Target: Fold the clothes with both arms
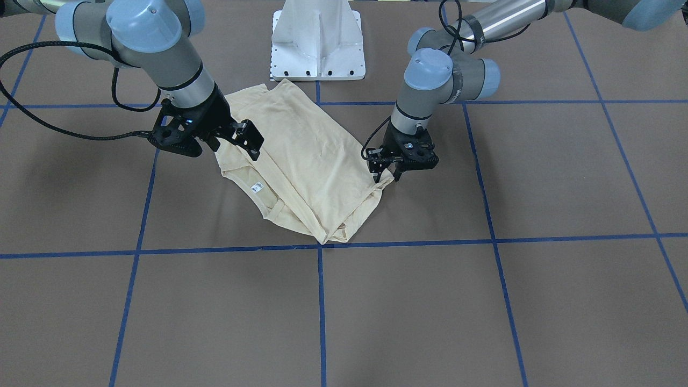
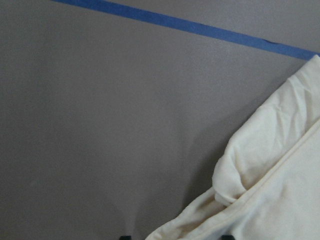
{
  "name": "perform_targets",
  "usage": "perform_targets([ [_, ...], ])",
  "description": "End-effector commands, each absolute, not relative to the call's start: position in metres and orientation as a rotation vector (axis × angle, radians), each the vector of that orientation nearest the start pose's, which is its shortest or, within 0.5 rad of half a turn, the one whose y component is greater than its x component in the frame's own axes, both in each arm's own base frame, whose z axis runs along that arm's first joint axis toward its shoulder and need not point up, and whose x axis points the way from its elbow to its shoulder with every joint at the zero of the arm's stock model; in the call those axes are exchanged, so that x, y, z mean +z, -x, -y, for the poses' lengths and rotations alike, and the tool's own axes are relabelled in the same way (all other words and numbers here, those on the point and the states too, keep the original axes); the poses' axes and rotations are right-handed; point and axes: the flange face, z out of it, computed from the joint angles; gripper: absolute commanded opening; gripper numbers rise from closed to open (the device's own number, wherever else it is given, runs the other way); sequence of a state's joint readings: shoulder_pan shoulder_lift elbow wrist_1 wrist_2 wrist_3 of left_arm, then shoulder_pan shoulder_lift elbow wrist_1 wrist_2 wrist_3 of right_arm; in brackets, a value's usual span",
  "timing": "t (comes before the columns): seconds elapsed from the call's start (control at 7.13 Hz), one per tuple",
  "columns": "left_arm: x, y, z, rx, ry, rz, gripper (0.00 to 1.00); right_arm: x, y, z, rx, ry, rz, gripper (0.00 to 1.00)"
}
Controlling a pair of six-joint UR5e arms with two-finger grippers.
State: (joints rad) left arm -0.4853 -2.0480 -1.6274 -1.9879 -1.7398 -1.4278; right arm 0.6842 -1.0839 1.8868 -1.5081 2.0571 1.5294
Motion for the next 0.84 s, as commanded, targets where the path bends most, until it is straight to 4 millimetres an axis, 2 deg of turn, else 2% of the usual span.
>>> perform_targets([
  [0.0,0.3147,-0.5403,0.4163,-0.231,-0.148,-0.954,0.05,0.239,0.412,0.4491,0.383,0.125,0.956,1.0],
  [0.14,0.3113,-0.5383,0.416,-0.212,-0.157,-0.958,0.0,0.2399,0.4112,0.4497,0.385,0.125,0.955,1.0],
  [0.7,0.3076,-0.535,0.4204,-0.206,-0.162,-0.963,0.0,0.2436,0.4108,0.4494,0.387,0.128,0.949,1.0],
])
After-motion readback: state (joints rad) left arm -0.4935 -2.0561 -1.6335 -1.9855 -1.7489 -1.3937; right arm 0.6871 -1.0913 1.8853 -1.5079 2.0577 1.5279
